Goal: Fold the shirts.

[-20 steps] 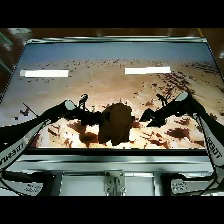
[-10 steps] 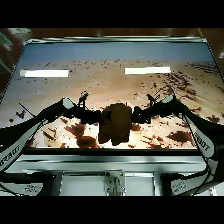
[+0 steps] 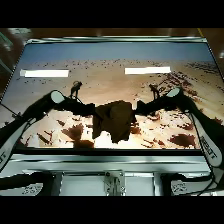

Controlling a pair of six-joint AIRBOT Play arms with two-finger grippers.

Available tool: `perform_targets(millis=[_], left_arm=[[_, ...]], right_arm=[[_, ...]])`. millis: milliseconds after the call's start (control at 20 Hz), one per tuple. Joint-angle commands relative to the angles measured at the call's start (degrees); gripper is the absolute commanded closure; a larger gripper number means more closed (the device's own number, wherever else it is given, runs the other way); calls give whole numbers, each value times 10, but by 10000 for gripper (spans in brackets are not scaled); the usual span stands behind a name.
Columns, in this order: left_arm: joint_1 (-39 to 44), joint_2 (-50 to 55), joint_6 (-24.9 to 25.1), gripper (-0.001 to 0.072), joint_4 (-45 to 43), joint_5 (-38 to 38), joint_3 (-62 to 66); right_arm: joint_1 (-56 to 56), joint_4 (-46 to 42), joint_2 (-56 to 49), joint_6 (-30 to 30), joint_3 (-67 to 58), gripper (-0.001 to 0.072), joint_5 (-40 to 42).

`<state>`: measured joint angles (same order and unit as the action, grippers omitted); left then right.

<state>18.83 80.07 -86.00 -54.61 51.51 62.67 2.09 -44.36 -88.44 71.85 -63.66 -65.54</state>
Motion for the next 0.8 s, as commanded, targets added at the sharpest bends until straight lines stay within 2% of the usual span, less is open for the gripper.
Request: perform_targets(millis=[0,250,450,650,750], left_arm=[[-19,-83,-5,667,-92,33,80],[-19,-198,20,667,-104,32,276],[-19,-258,20,666,-103,32,405],[-19,-321,19,666,-103,40,430],[-19,-339,20,665,-104,76,430]], right_arm=[[-24,-33,104,-43,-50,645,-23],[-28,-32,277,-42,-163,645,-11],[-28,-31,382,-29,-273,645,45],[-28,-32,451,-13,-342,645,117],[-28,-40,466,-3,-358,645,124]])
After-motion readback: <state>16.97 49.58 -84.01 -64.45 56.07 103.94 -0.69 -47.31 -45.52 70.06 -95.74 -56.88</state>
